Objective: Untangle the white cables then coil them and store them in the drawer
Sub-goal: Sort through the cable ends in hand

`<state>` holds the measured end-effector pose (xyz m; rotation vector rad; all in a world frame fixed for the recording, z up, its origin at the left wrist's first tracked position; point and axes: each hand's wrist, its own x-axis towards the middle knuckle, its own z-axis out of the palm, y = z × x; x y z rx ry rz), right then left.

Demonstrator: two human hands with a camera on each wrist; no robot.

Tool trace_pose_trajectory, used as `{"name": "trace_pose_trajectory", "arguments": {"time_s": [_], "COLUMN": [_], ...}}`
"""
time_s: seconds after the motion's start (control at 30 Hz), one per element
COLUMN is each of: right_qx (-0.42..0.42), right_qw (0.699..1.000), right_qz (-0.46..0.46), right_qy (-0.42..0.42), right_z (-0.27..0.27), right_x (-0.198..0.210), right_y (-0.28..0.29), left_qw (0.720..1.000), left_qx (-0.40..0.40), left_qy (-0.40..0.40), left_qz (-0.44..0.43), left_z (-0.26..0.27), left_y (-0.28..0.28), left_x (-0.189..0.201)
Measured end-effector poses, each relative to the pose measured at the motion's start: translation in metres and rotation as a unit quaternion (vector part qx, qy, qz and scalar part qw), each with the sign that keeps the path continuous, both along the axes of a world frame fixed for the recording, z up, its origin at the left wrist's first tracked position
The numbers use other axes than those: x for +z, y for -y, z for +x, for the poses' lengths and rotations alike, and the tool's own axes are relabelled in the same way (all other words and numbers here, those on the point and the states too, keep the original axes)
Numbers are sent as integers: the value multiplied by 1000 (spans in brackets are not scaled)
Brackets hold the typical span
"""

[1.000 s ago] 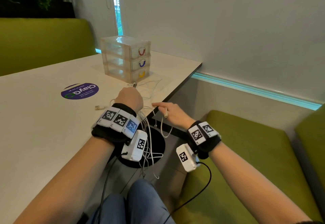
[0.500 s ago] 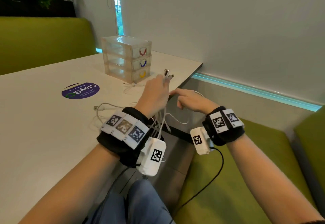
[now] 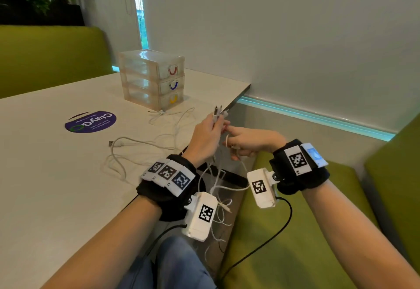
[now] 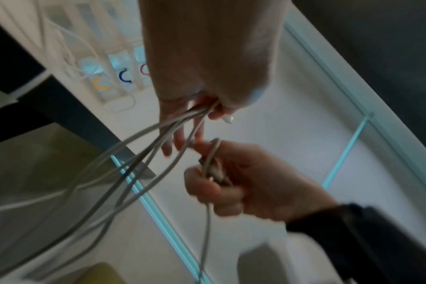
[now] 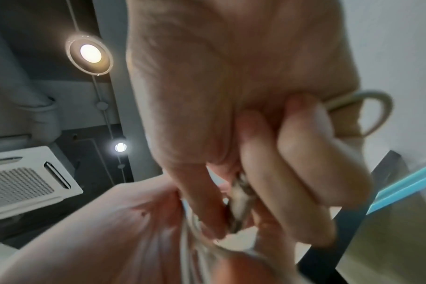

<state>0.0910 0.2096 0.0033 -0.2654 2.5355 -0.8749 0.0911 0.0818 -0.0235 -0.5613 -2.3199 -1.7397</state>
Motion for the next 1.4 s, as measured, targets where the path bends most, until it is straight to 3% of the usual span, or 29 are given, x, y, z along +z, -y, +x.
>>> {"name": "trace_pose_trajectory", "arguments": {"time_s": [0.07, 0.17, 0.33, 0.5, 0.57, 0.67, 0.73, 0.8, 0.87, 0.93, 1.03, 1.13, 1.3, 1.4], "right_qx": [4, -40, -45, -5, -12, -76, -111, -153, -212, -248, -227, -149, -120, -94], "right_qw": [1000, 997, 995, 995, 982, 931, 896, 871, 855, 860, 893, 906, 848, 853], "right_qz": [15, 6, 44, -85, -175, -325, -370, -353, -299, -219, -153, -176, -282, -258], "right_qy": [-15, -62, -73, -54, -64, -146, -219, -304, -367, -388, -358, -355, -432, -445], "right_z": [4, 2, 0, 3, 2, -3, -4, -4, -5, -8, -12, -9, 4, 7], "right_x": [3, 1, -5, -1, 2, 4, 2, 0, -3, -11, -21, -27, -50, -55], "right_y": [1, -1, -4, -12, -20, -25, -20, -15, -14, -17, -15, 1, 23, 25], "left_qw": [998, 995, 991, 994, 993, 993, 993, 986, 986, 994, 997, 995, 995, 997], "left_qx": [-16, 25, 41, 64, 89, 94, 36, -23, 0, 61, 69, 82, 74, 51], "left_qy": [-28, -56, 38, 17, 20, 36, 58, 64, 19, -18, -38, -57, -48, -33], "left_qz": [-50, -78, -122, -92, -69, -64, -98, -151, -166, -87, 27, 21, 48, 48], "left_z": [6, 7, 6, 4, -3, -8, -8, -6, -7, -6, -4, 1, 6, 4], "left_y": [-6, -16, -24, -23, -17, -9, -7, -7, -5, -1, -1, -8, -14, -10], "left_x": [-5, -11, -12, -9, -10, -19, -27, -33, -34, -28, -15, -3, 4, 5]}}
